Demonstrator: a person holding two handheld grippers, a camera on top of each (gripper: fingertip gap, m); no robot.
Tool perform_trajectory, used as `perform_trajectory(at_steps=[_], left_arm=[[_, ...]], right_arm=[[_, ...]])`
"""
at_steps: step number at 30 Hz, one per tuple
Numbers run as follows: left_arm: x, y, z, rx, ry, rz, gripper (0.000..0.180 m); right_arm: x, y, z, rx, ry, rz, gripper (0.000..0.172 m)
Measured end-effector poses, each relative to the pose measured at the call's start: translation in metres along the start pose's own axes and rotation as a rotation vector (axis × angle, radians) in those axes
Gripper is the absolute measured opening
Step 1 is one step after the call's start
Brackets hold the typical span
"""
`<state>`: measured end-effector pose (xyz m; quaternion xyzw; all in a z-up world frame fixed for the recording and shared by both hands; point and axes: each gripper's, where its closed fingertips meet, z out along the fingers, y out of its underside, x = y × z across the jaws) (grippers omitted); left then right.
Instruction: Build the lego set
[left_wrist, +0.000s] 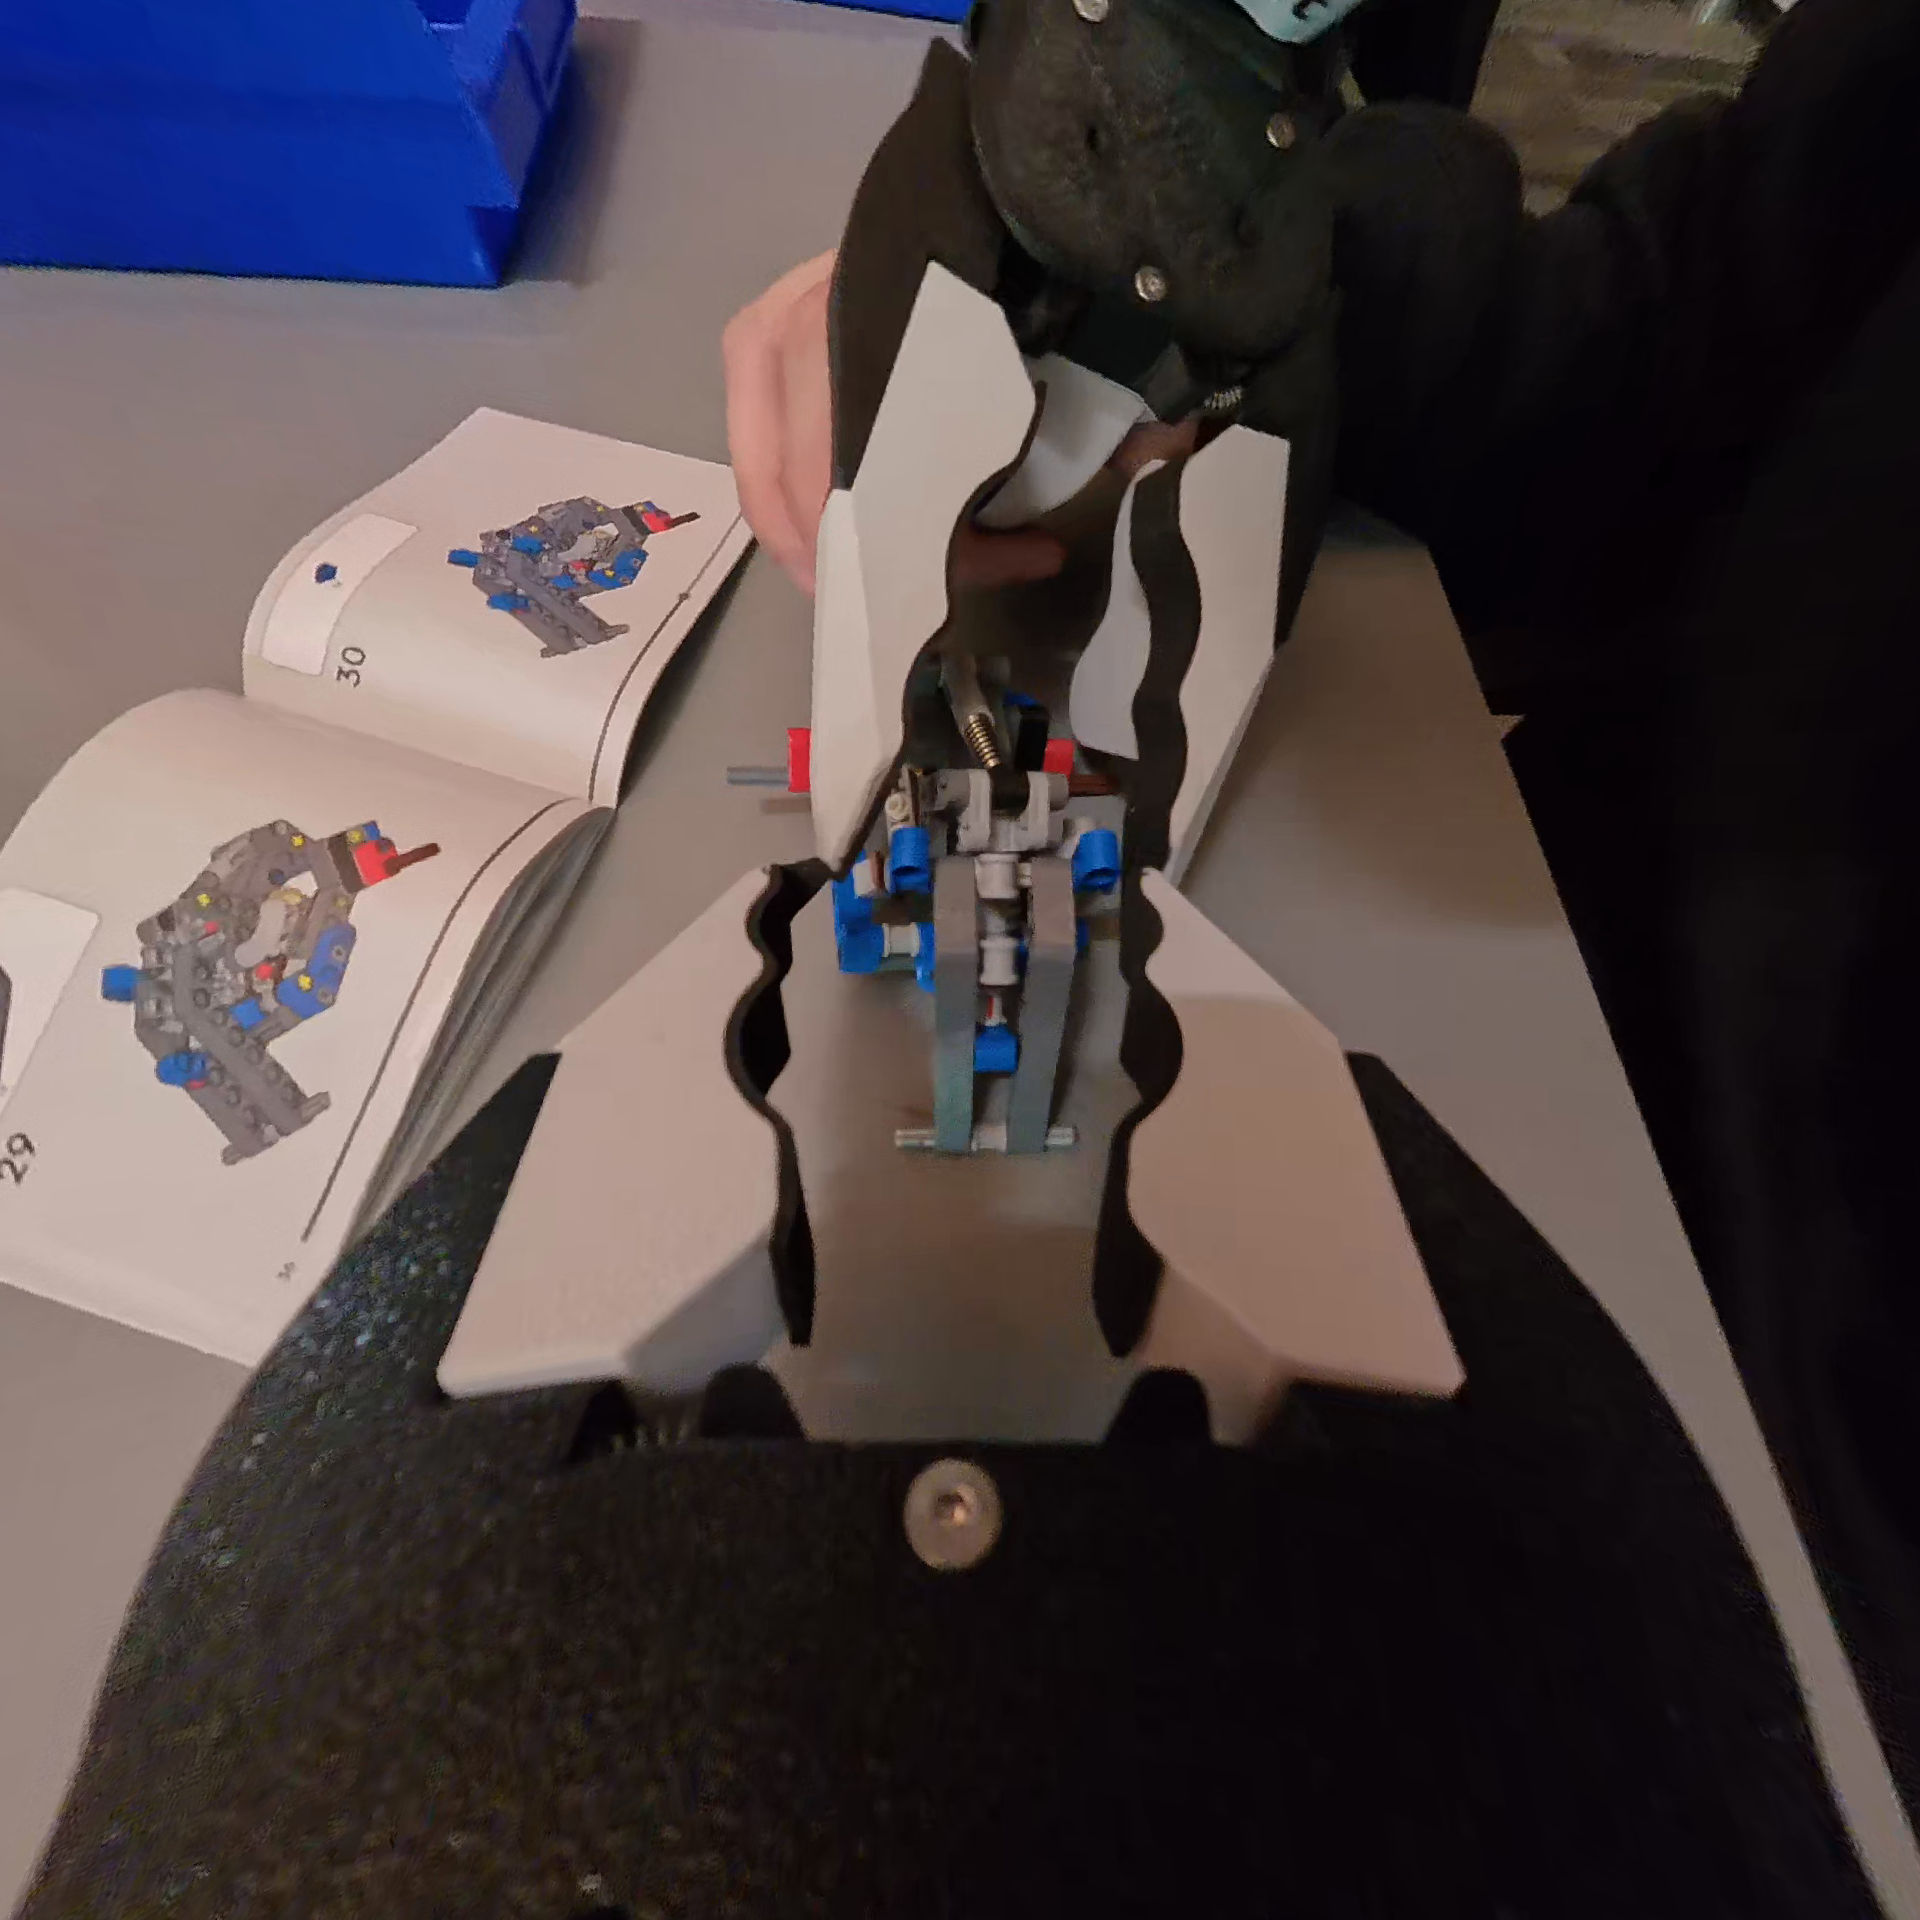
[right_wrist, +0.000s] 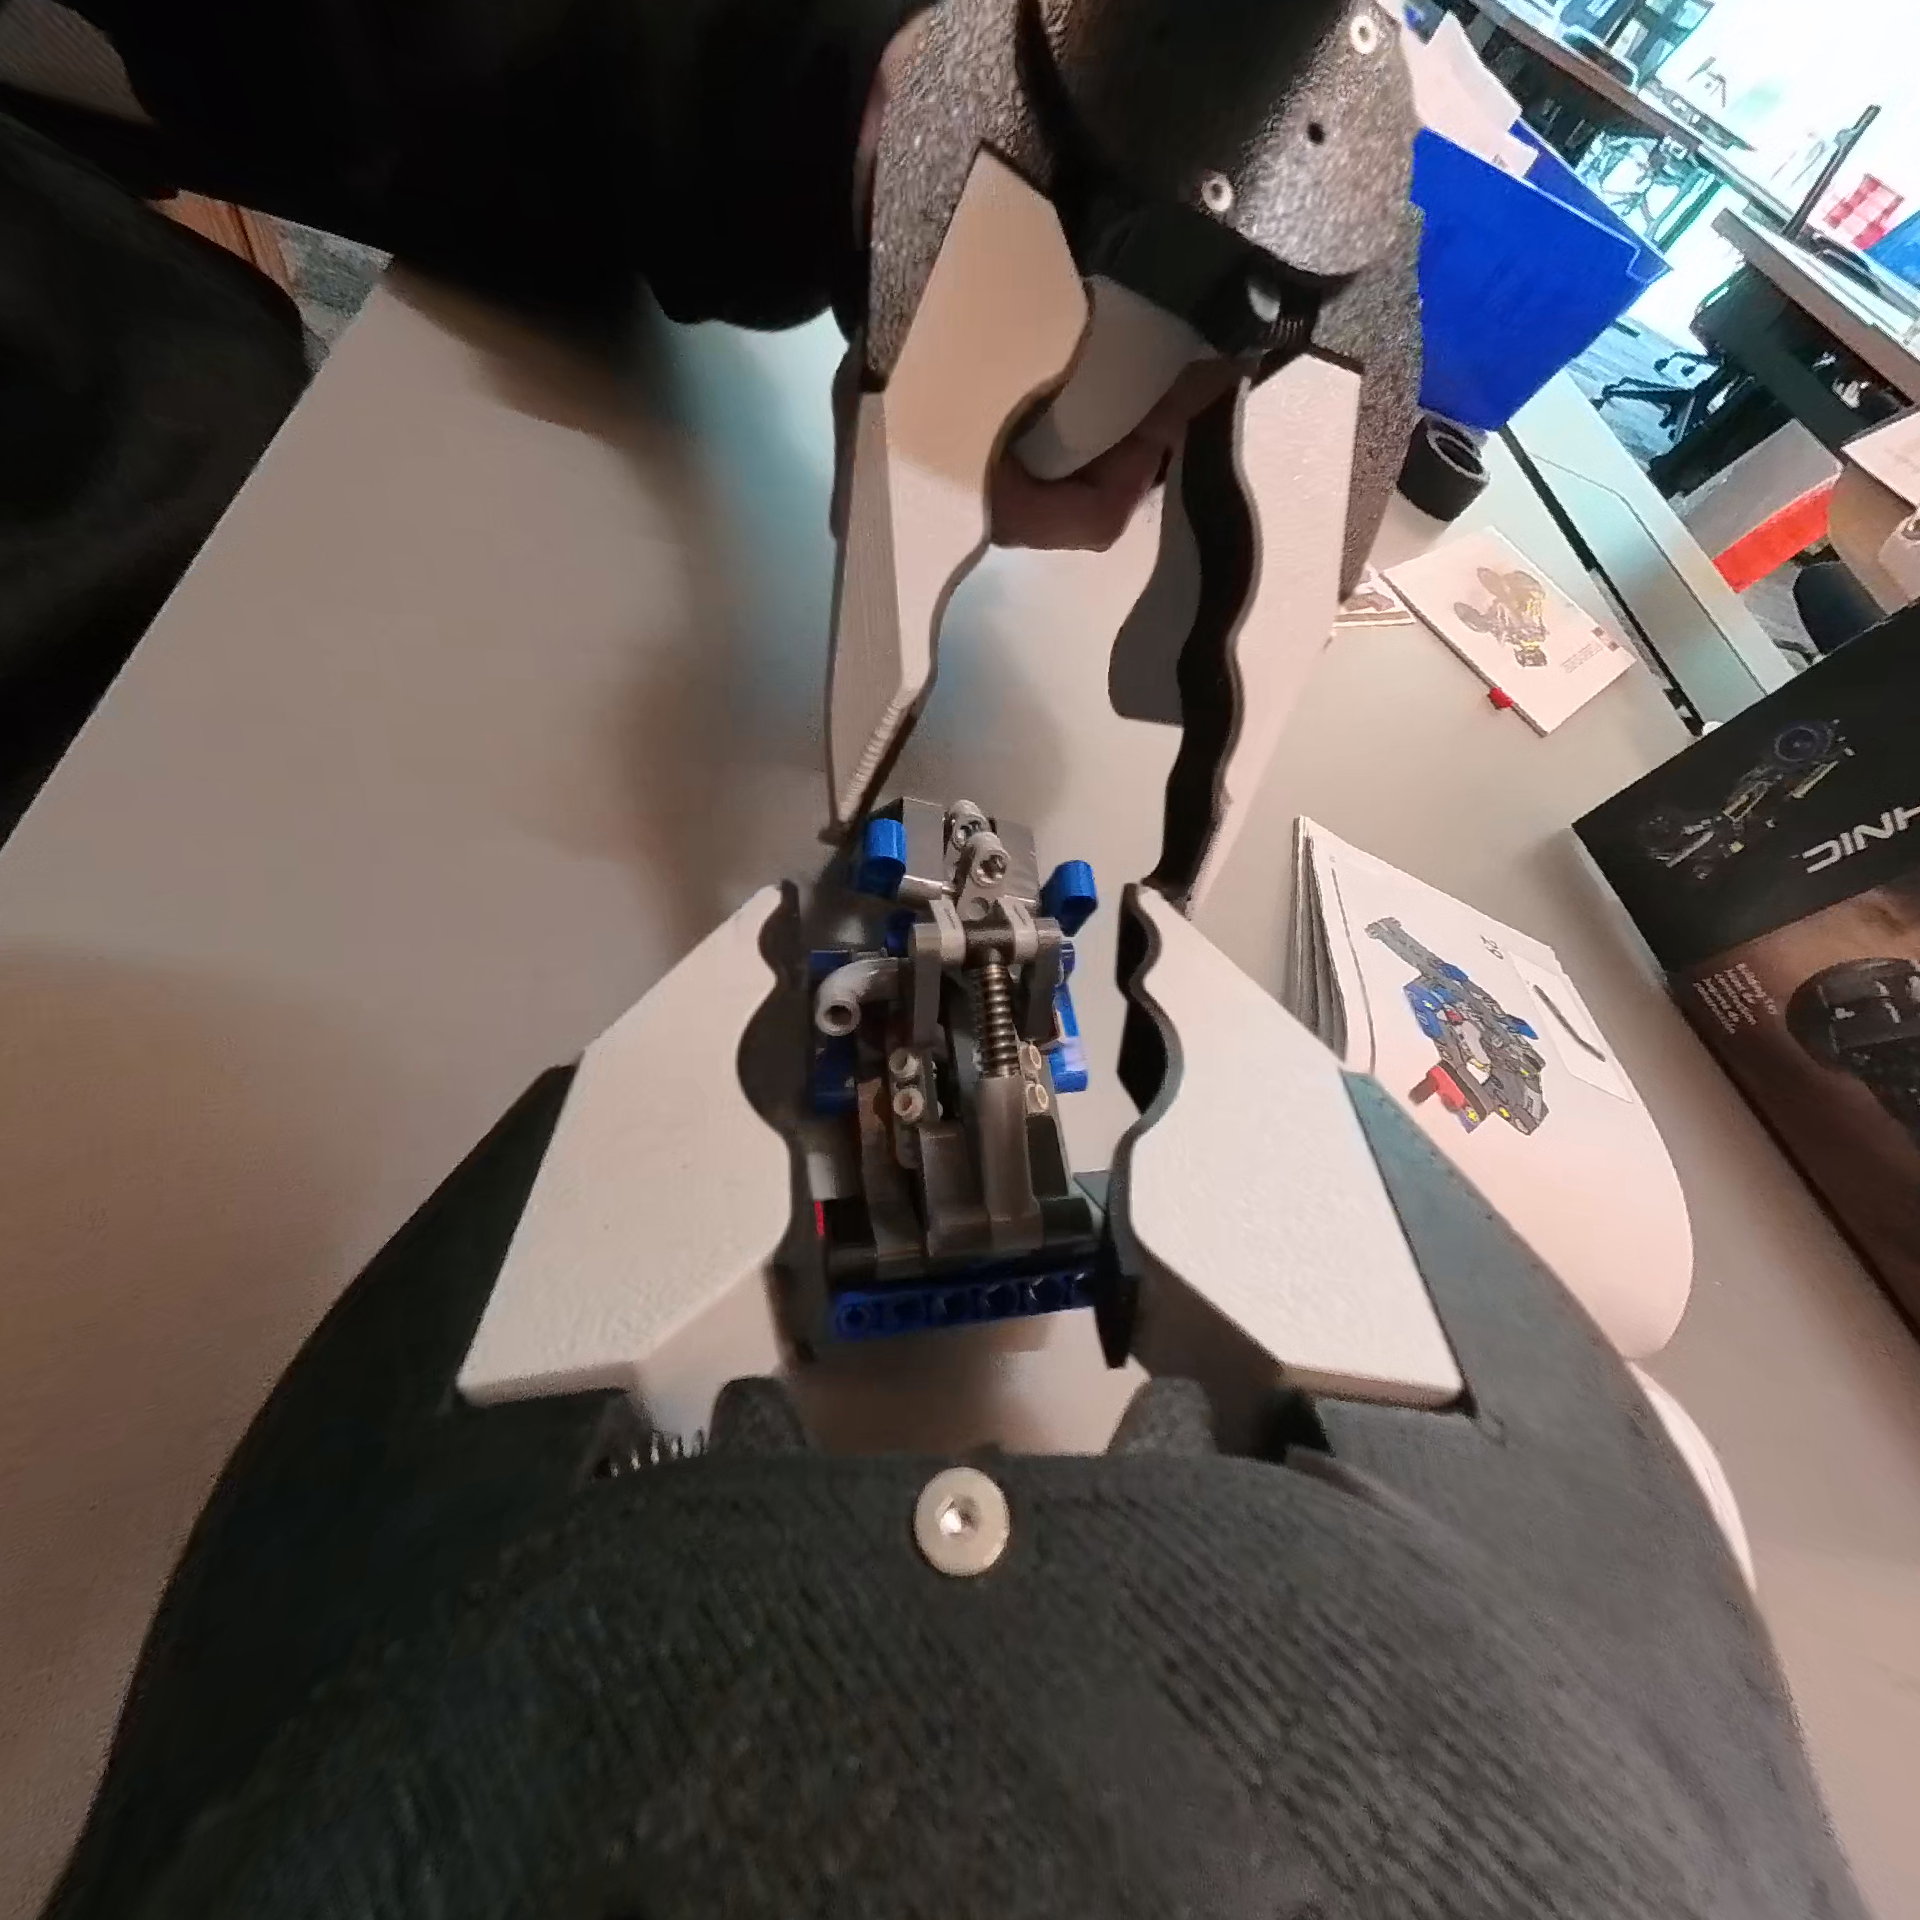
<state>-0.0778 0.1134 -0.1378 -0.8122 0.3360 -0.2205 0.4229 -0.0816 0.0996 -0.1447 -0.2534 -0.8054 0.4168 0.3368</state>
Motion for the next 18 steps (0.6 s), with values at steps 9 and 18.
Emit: perform_trajectory(at_steps=[9,18], left_arm=[[0.006,0.005,0.008,-0.030,-0.132,0.085,0.057],[0.004,0.007,0.019,-0.038,-0.170,0.058,0.045]], right_arm=[[0.011,-0.017,-0.013,0.122,0.041,0.067,0.087],[0.009,-0.010,-0.008,0.070,0.008,0.138,0.080]])
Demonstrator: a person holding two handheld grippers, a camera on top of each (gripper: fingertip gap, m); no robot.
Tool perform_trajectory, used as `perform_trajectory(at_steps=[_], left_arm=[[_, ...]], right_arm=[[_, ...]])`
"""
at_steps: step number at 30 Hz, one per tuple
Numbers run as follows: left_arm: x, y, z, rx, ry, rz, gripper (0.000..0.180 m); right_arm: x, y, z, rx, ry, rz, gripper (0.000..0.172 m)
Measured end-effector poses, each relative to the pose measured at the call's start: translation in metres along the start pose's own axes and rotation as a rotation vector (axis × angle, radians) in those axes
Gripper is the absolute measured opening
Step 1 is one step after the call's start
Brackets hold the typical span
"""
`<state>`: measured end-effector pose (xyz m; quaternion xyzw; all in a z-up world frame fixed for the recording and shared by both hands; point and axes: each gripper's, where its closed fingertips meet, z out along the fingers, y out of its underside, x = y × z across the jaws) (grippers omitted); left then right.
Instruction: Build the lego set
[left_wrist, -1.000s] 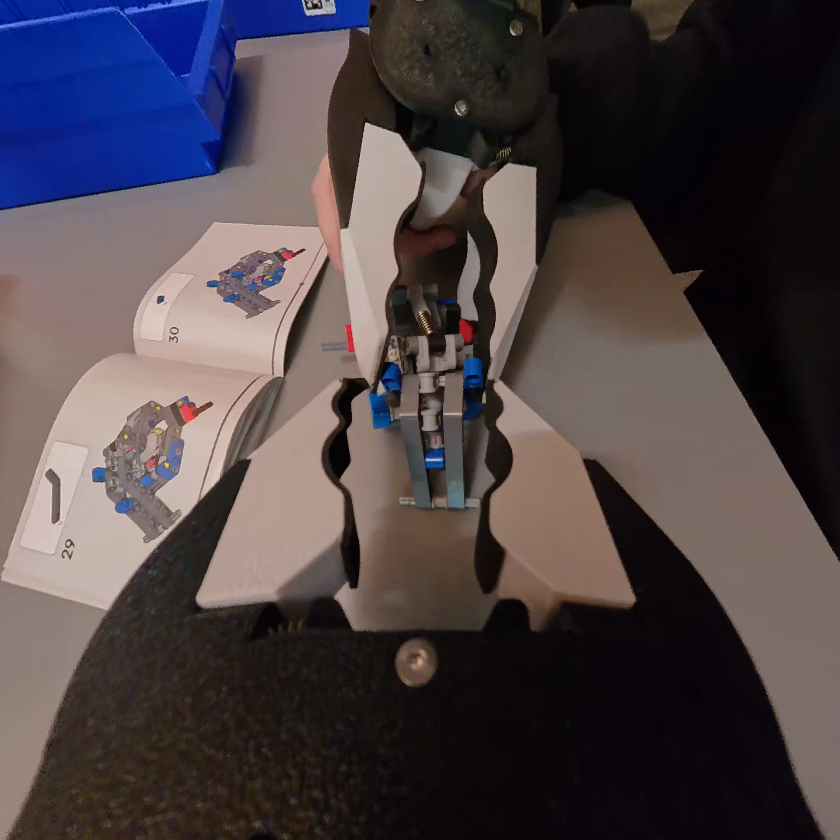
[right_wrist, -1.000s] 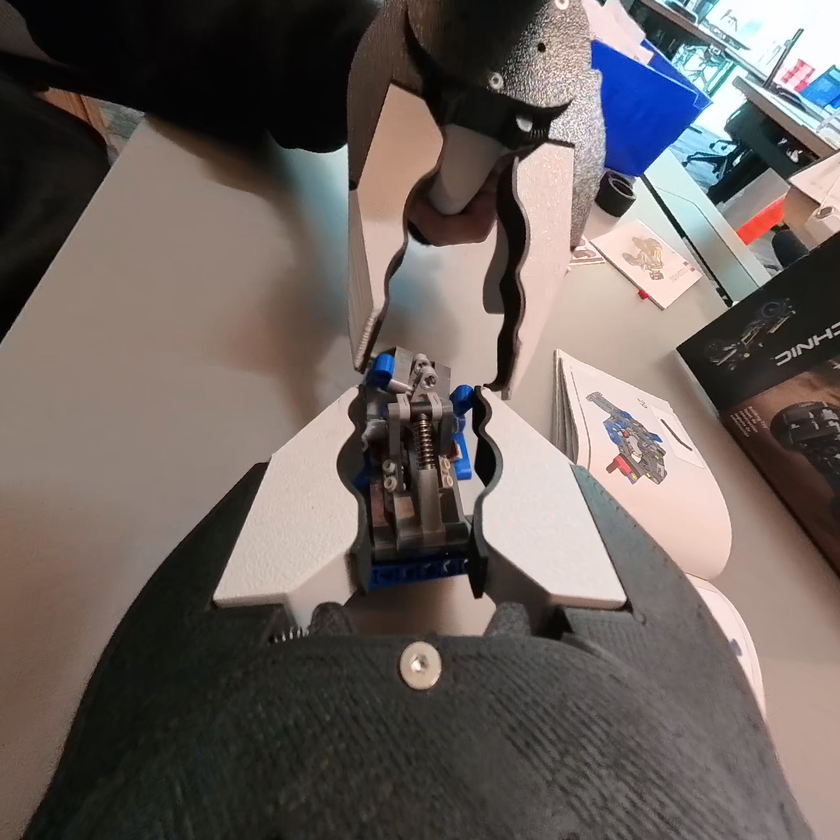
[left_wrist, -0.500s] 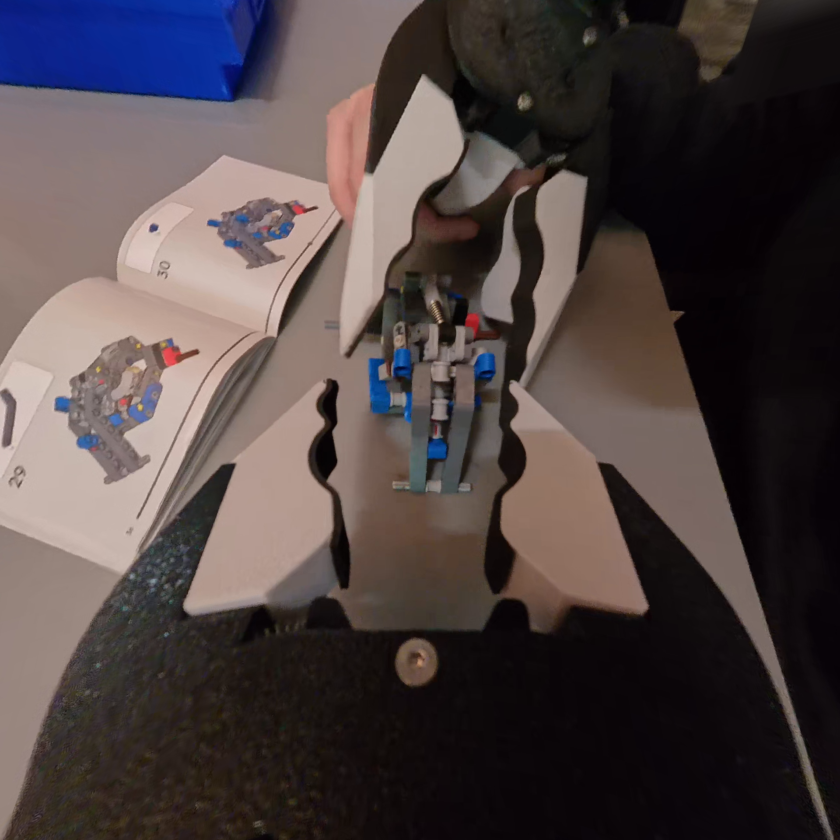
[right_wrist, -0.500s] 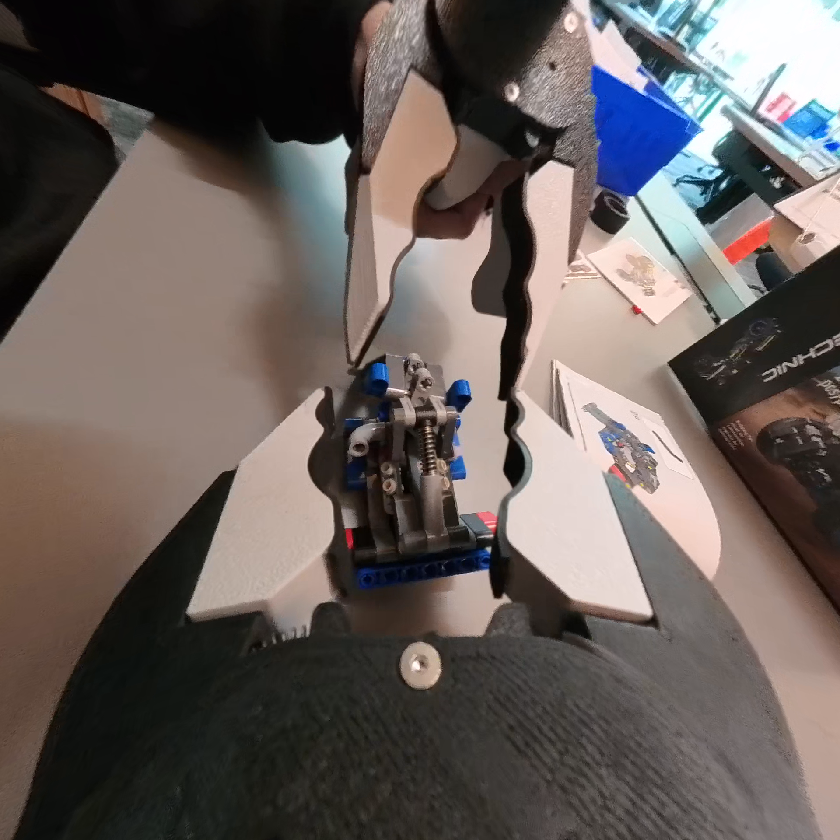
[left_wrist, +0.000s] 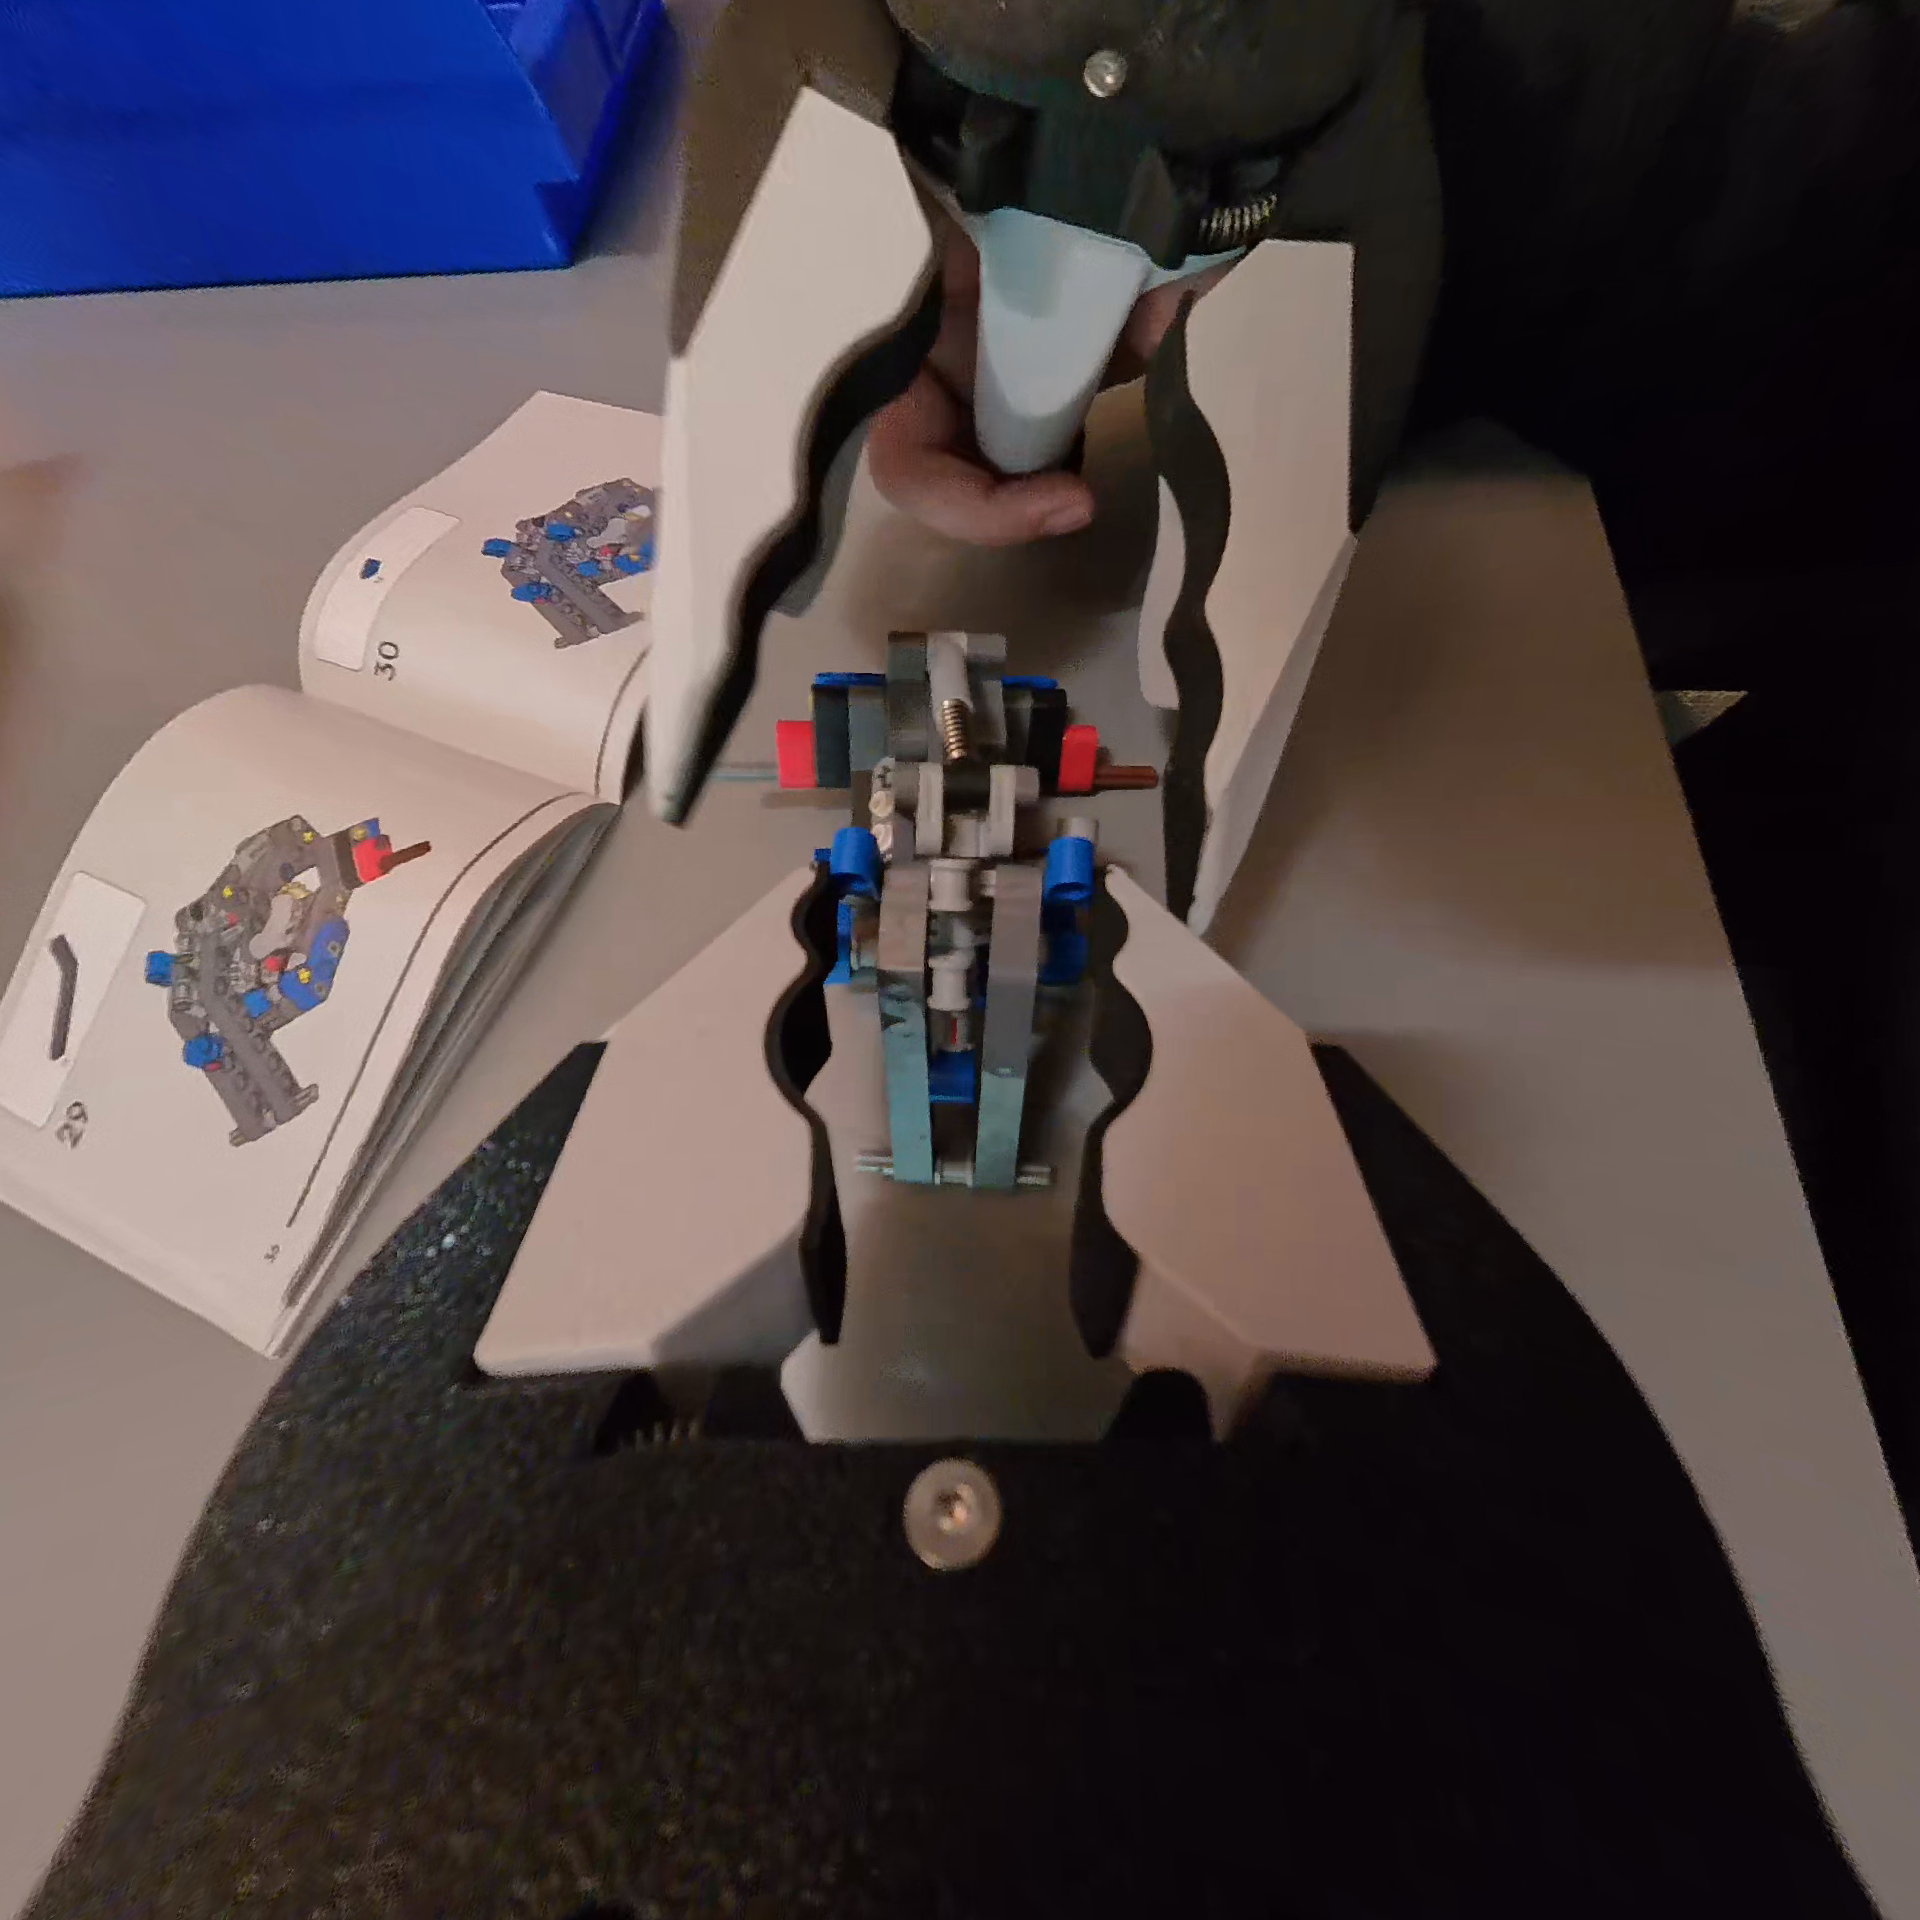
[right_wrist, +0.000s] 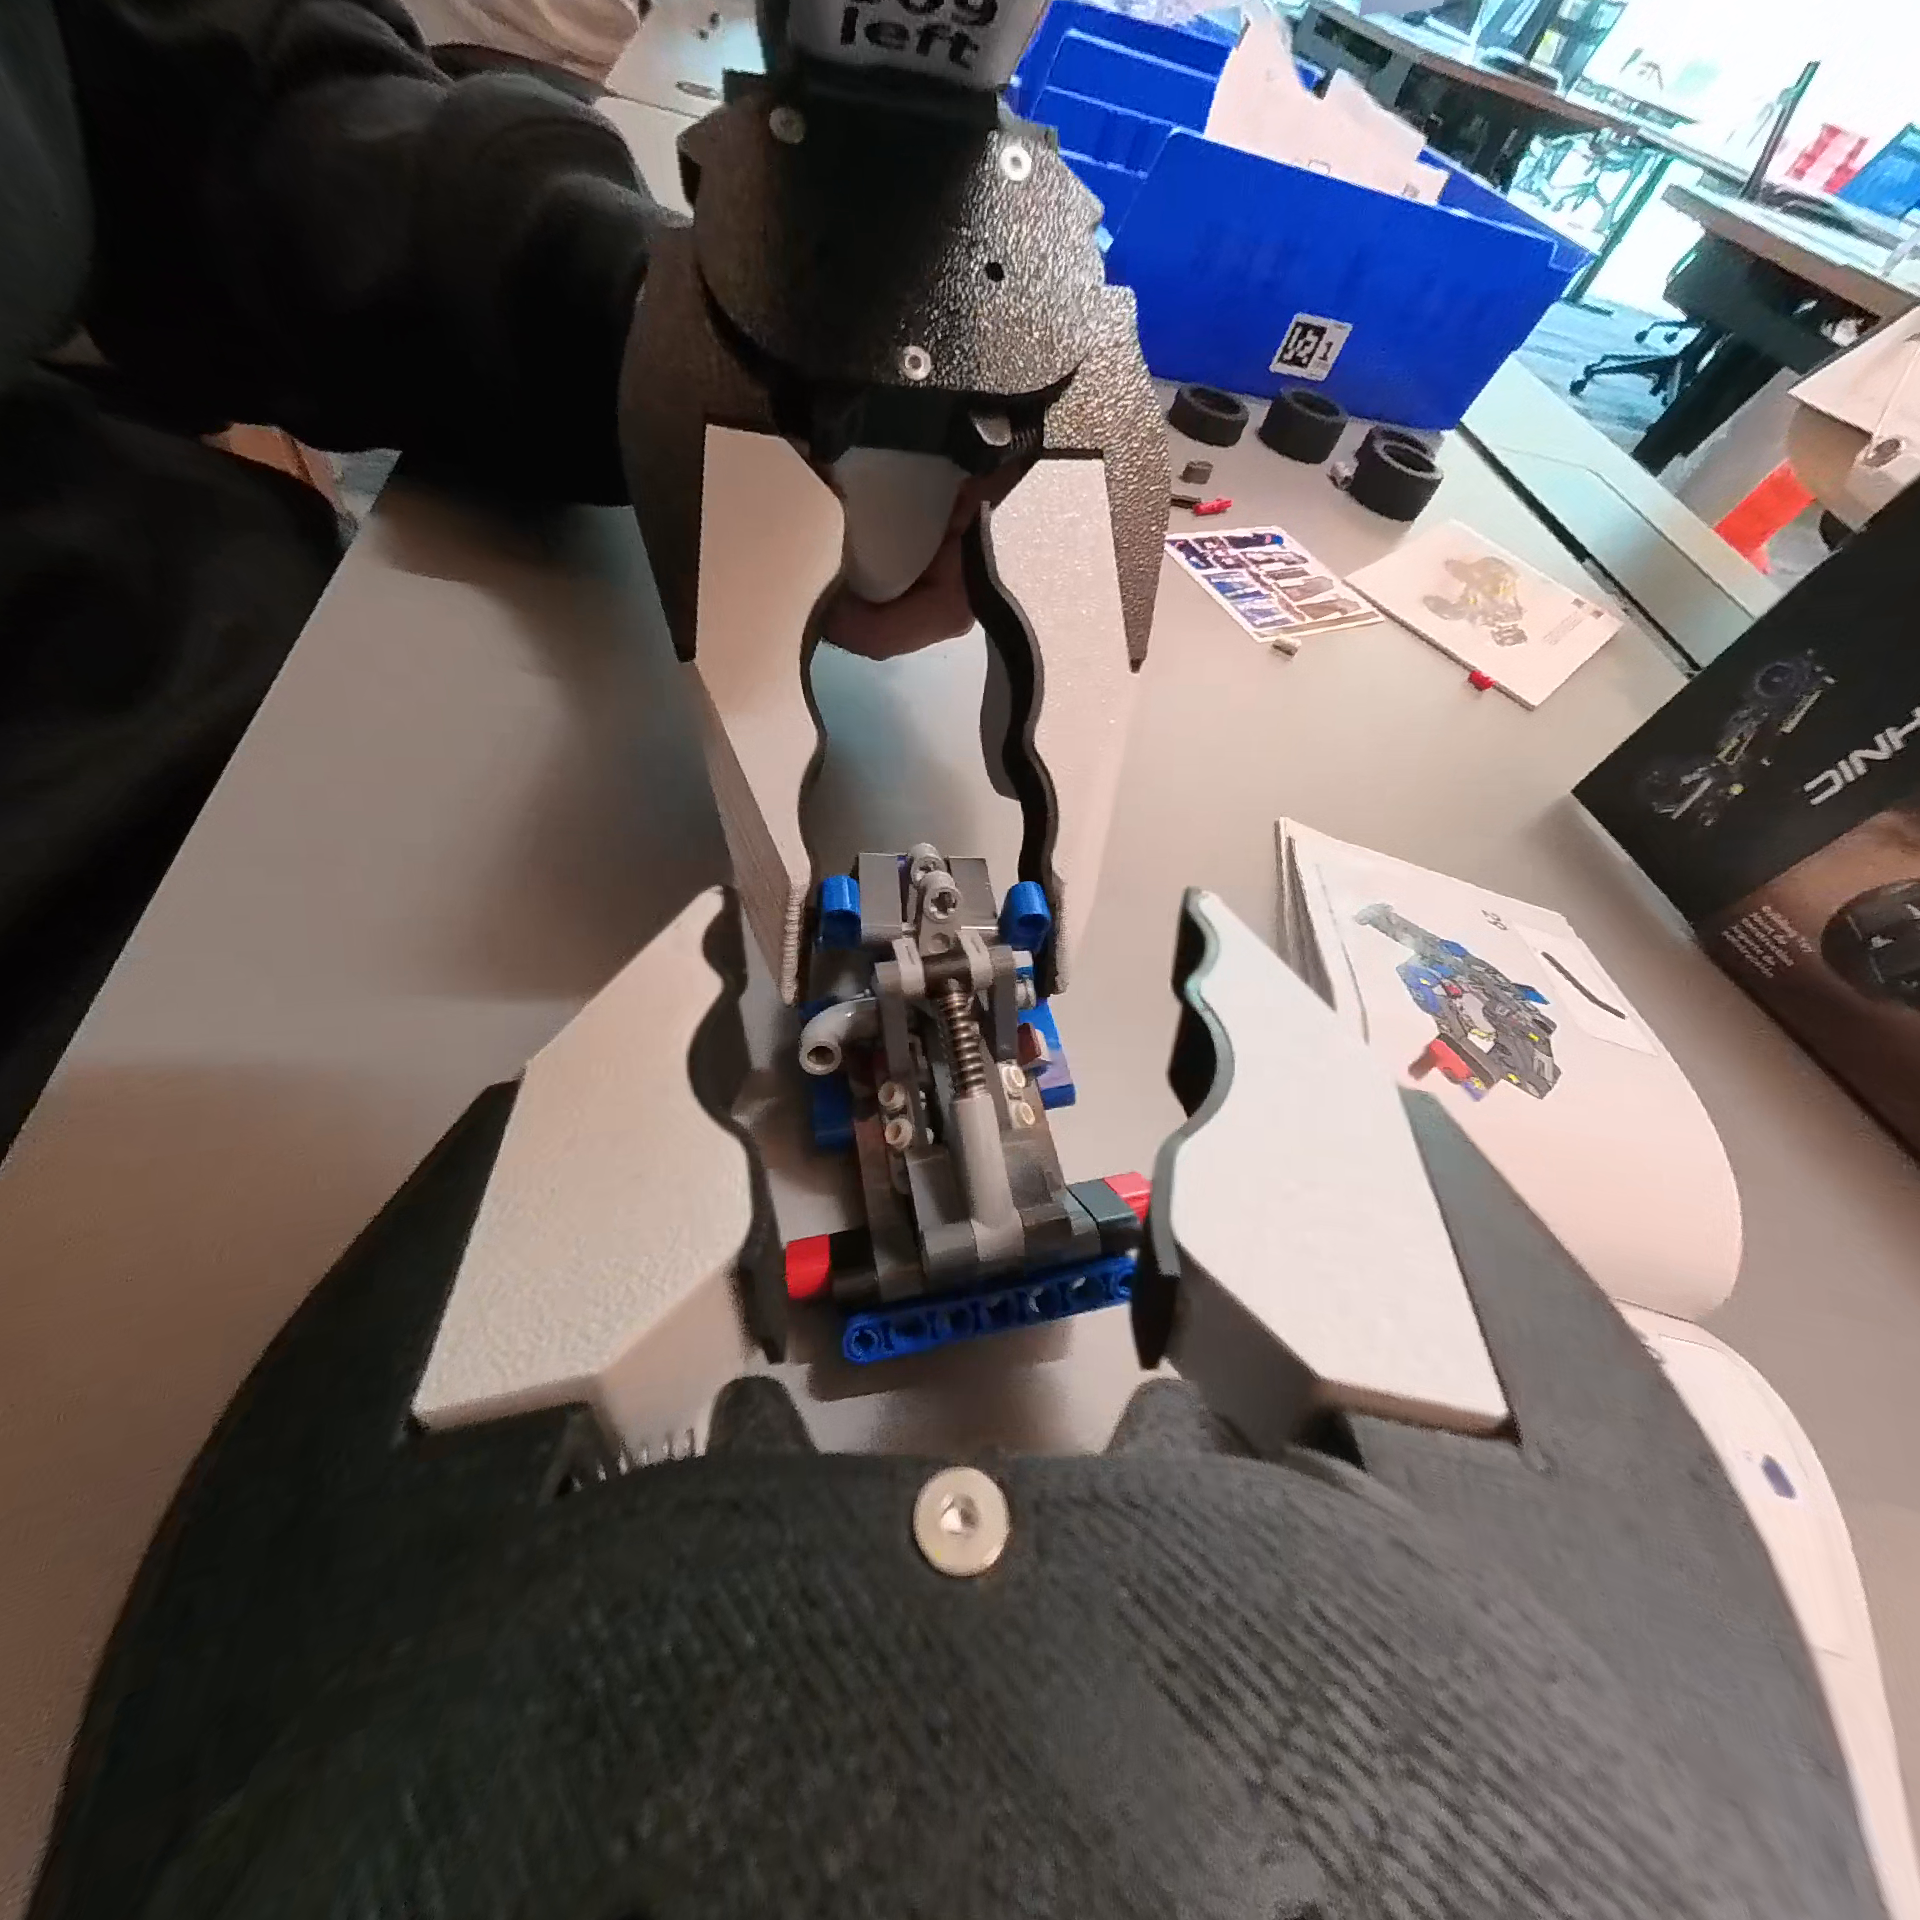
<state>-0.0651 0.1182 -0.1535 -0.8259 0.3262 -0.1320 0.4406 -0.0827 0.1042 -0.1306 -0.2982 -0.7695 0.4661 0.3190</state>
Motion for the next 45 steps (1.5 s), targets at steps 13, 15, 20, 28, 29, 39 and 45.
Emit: perform_trajectory(at_steps=[13,15,20,28,29,39,45], left_arm=[[-0.008,0.000,0.004,-0.024,-0.081,0.050,0.045],[-0.009,0.001,0.003,-0.045,-0.098,0.072,0.044],[-0.010,0.001,0.003,-0.053,-0.091,0.077,0.043],[-0.009,0.001,0.002,-0.040,-0.060,0.075,0.039],[-0.009,0.001,0.002,-0.040,-0.063,0.075,0.040],[-0.011,0.001,0.003,-0.026,-0.068,0.079,0.040],[-0.003,-0.001,0.004,0.035,-0.020,0.056,0.045]], right_arm=[[-0.002,0.014,0.009,-0.105,0.000,-0.017,0.068],[-0.002,0.015,0.010,-0.110,0.005,-0.031,0.067],[-0.001,0.015,0.011,-0.113,0.010,-0.027,0.066],[-0.001,0.015,0.011,-0.115,0.009,-0.024,0.061],[-0.001,0.015,0.011,-0.116,0.011,-0.024,0.061],[0.001,0.015,0.011,-0.116,0.017,-0.016,0.062],[-0.003,0.009,0.007,-0.067,-0.001,-0.036,0.071]])
